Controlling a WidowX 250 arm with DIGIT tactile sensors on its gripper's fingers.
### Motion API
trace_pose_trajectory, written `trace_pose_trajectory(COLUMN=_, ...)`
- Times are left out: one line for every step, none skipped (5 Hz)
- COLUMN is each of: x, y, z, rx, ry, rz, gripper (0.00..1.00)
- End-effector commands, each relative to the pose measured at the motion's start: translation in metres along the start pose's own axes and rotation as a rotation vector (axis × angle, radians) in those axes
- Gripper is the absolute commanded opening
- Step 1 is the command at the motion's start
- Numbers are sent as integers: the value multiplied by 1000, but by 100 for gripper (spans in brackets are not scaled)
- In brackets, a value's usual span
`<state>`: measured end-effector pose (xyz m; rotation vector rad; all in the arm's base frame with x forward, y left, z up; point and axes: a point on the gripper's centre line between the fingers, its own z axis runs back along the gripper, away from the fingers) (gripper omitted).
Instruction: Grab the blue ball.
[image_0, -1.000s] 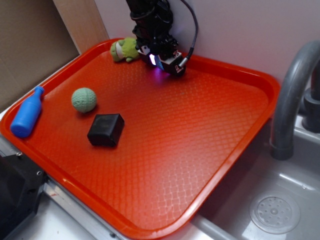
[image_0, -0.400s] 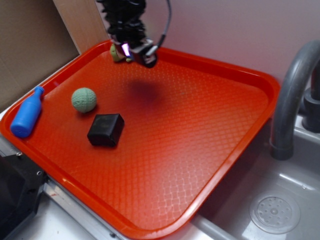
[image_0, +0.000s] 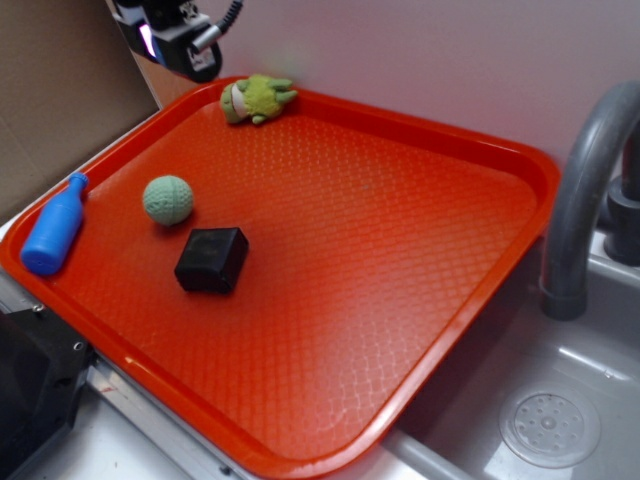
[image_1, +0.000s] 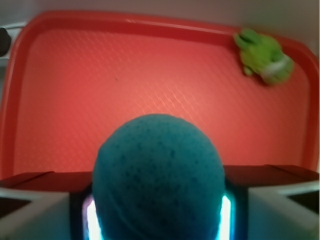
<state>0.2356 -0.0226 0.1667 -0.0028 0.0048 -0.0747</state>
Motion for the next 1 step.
trace_pose_trajectory(x=3, y=-8, z=19, rx=38, ry=3, rz=29, gripper=0)
